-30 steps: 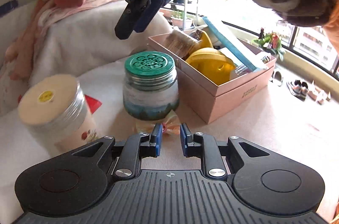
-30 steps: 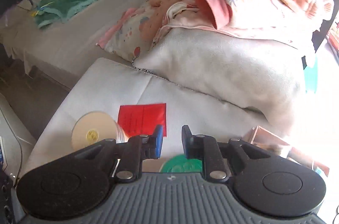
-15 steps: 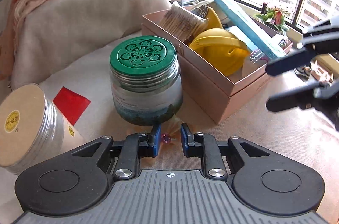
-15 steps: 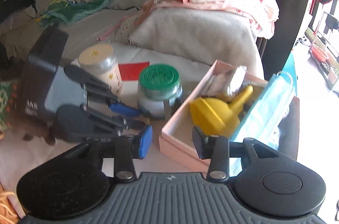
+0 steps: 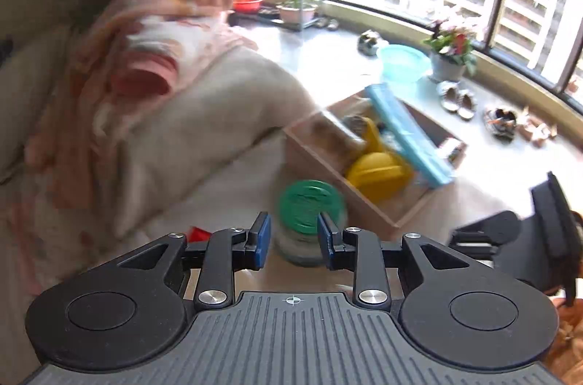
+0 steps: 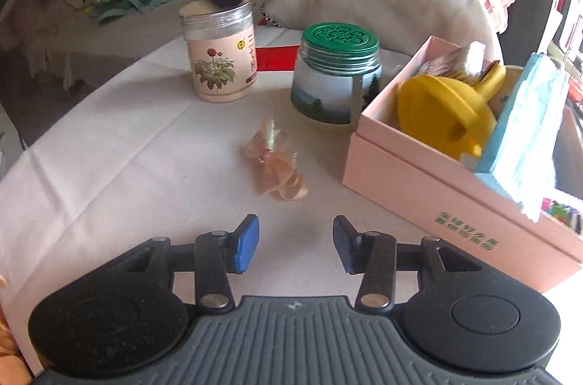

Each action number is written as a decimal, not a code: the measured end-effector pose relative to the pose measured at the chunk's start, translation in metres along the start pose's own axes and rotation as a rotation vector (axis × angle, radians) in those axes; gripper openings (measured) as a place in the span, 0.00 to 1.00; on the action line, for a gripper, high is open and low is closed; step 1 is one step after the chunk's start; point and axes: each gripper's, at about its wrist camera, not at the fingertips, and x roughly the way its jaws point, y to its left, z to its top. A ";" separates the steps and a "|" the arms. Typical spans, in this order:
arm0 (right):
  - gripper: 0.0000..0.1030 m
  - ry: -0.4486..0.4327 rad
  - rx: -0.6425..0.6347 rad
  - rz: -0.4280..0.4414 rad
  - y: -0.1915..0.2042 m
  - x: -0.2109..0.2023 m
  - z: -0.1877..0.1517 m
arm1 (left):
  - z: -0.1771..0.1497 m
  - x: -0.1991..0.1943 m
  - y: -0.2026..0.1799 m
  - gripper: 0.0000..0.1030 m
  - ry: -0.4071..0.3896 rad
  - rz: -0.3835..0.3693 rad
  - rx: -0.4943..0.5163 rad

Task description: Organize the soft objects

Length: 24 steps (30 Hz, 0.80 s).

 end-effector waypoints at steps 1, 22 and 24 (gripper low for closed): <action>0.43 -0.007 0.024 0.014 0.000 0.003 -0.002 | 0.013 0.014 0.014 0.30 0.067 0.043 0.003; 0.58 -0.182 0.215 0.127 -0.025 0.009 -0.019 | 0.005 0.196 0.040 0.35 0.716 0.095 0.241; 0.58 -0.182 0.214 0.126 -0.024 0.010 -0.019 | 0.010 0.196 0.048 0.35 0.649 0.134 0.238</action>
